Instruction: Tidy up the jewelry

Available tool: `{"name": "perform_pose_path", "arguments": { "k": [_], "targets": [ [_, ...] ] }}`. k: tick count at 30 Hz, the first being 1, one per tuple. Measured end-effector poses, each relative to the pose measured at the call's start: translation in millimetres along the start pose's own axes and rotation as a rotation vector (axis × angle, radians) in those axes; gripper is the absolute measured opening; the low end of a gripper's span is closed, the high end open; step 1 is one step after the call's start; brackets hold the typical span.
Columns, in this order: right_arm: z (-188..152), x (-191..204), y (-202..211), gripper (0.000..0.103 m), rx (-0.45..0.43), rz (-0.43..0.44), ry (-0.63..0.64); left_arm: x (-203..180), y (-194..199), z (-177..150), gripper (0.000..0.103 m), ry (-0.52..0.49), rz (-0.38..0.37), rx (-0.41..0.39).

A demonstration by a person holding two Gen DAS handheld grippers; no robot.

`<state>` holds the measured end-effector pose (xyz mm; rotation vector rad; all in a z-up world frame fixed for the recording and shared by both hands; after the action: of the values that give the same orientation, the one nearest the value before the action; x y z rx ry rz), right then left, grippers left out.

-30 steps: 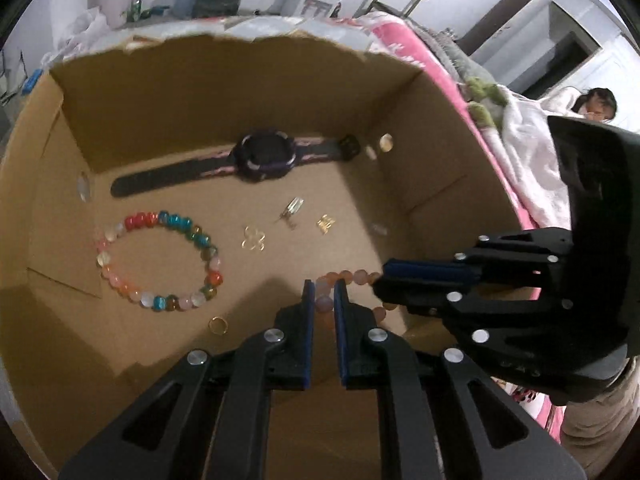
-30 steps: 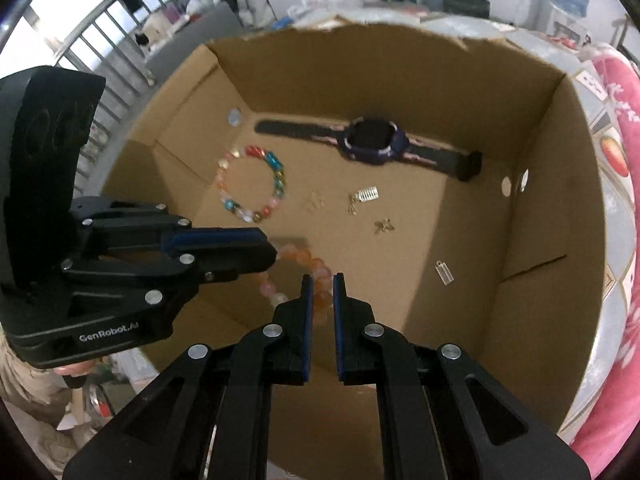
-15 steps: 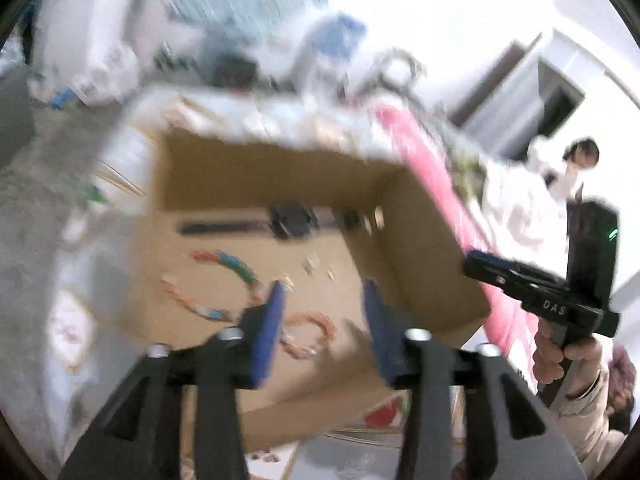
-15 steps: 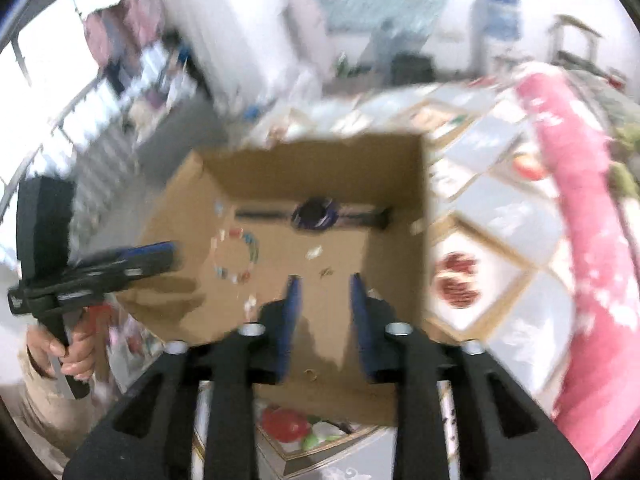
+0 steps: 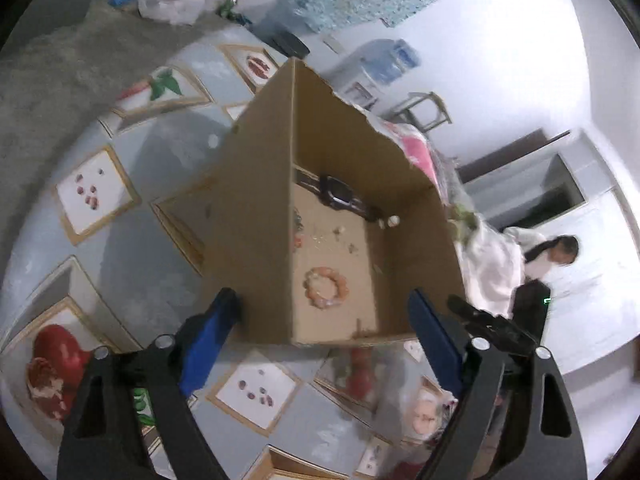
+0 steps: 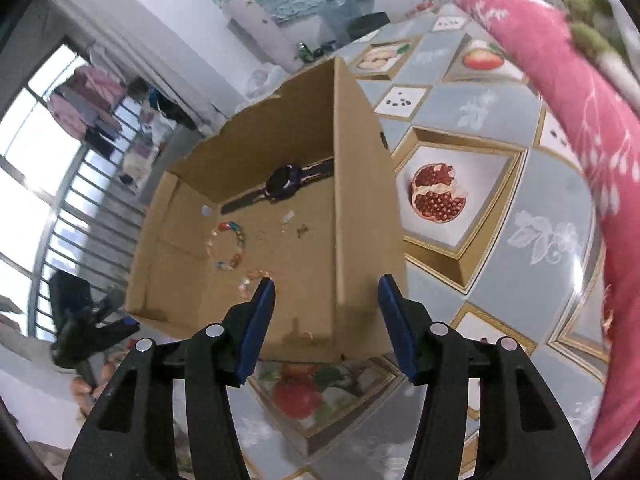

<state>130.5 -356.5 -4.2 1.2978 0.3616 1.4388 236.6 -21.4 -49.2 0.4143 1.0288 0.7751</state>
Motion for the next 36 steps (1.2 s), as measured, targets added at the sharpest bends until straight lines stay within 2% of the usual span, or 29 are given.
{"name": "perform_pose_path", "arguments": {
  "k": [3,11,17,21,23,25,27,29,30,31,33,36],
  "targets": [
    [0,-3,2,0.051,0.0,-0.002,-0.003,-7,1,-4,0.085,-0.049,0.055,-0.008],
    [-37,-1,24,0.048,-0.025,-0.004,-0.011,-10,15,-17,0.085,-0.042,0.056,-0.028],
    [-79,3,42,0.048,-0.105,-0.037,-0.023,-13,47,-56,0.085,-0.05,0.043,-0.026],
    [-95,-1,39,0.049,-0.131,-0.042,-0.045,-11,53,-79,0.085,-0.066,0.066,-0.008],
    [-98,-1,44,0.049,-0.162,-0.028,-0.051,-10,58,-81,0.085,-0.065,0.07,-0.025],
    [-100,1,60,0.051,-0.232,-0.064,-0.036,-12,71,-79,0.085,-0.105,0.127,-0.079],
    [-108,2,83,0.059,-0.324,-0.122,-0.017,-18,87,-82,0.087,-0.16,0.196,-0.136],
    [-118,4,103,0.063,-0.397,-0.159,-0.004,-25,101,-87,0.087,-0.197,0.259,-0.176],
    [-121,7,108,0.067,-0.426,-0.168,0.006,-31,107,-90,0.088,-0.225,0.291,-0.196],
    [-125,9,115,0.069,-0.459,-0.178,0.018,-35,112,-93,0.094,-0.246,0.318,-0.211],
    [-132,14,123,0.071,-0.504,-0.178,0.044,-47,122,-98,0.097,-0.298,0.389,-0.247],
    [-144,21,131,0.077,-0.538,-0.176,0.066,-61,128,-104,0.097,-0.362,0.435,-0.277]
  ]
}}
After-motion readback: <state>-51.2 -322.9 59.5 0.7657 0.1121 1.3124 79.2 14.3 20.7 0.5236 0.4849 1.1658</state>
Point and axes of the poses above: each gripper's, at about its wrist camera, not at the fingertips, and y roughly against the way its jaws point, x to its left, z to its top, the point moved 10 cm from there along -y, roughly the way its jaws point, and after that the axes turned 8 degrees about -y, right-handed, at the moved point
